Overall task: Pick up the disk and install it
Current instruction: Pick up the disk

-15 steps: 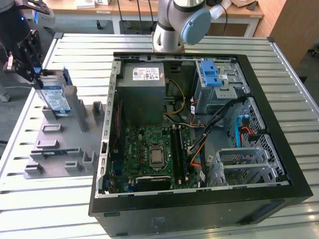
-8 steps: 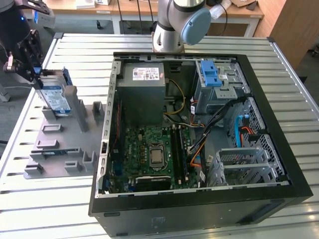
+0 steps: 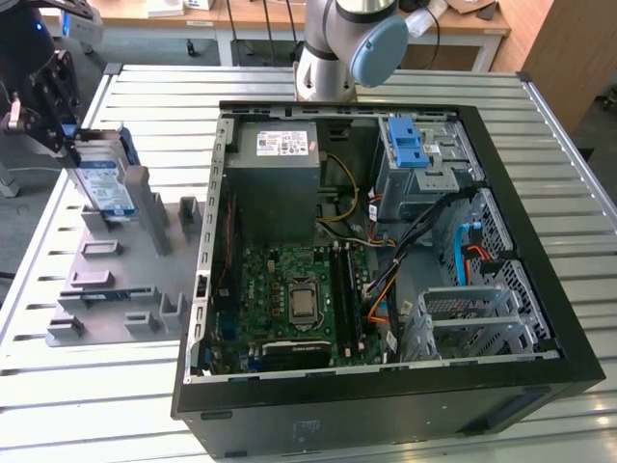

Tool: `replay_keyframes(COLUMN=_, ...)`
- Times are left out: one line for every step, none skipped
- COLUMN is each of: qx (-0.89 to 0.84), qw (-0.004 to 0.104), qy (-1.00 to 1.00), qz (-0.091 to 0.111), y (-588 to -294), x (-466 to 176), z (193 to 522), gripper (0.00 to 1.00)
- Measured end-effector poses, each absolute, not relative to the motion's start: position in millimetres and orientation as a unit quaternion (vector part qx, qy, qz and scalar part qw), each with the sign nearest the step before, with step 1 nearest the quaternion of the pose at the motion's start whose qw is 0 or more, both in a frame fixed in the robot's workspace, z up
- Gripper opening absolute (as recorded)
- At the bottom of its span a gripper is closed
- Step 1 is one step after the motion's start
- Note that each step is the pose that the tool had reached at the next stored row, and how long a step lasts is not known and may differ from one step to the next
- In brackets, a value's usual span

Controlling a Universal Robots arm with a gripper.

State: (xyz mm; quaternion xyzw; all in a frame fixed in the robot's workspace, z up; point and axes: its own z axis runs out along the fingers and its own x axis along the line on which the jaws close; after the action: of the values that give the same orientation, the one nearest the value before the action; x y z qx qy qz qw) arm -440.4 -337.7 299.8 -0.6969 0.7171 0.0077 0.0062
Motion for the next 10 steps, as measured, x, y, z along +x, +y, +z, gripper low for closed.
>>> replay_keyframes(qx=-0.697, qw=0.006, qy=0.717, qz=0.008, y=-337.7, x=-440.4, z=300.9, gripper=0.36)
replay_keyframes(qx=-0.697, qw=0.006, qy=0.717, qz=0.008, y=-337.7, x=-440.4, z=301.9, gripper=0.36)
replay_keyframes(qx=-0.697, qw=0.006, qy=0.717, qz=0.008, y=-337.7, x=-440.4, z=302.9, gripper=0.36)
replay_keyframes(qx=-0.697, qw=0.006, qy=0.717, qz=0.008, y=-337.7, x=-440.4, z=303.8, gripper=0.36)
replay_keyframes(qx=-0.697, qw=0.006, qy=0.717, qz=0.008, y=-337.7, x=-440.4, z=304.6, gripper=0.36)
replay_keyframes(qx=-0.697, qw=0.006, qy=0.717, qz=0.008, y=-337.7, x=-440.4, z=305.1, gripper=0.36)
replay_keyframes(qx=-0.697, qw=0.006, qy=0.717, qz=0.008, y=-337.7, x=-440.4, z=305.2, gripper=0.36)
replay_keyframes(qx=-0.697, qw=0.006, qy=0.717, qz=0.008, y=-337.7, x=-440.4, z=305.4, gripper=0.36)
replay_keyframes(qx=-0.697, qw=0.006, qy=0.717, qz=0.008, y=-337.7, x=-440.4, z=305.5, gripper=0.36)
replay_keyframes(qx=-0.697, qw=0.006, qy=0.717, qz=0.008, y=-337.7, x=-440.4, z=305.5, gripper=0.36)
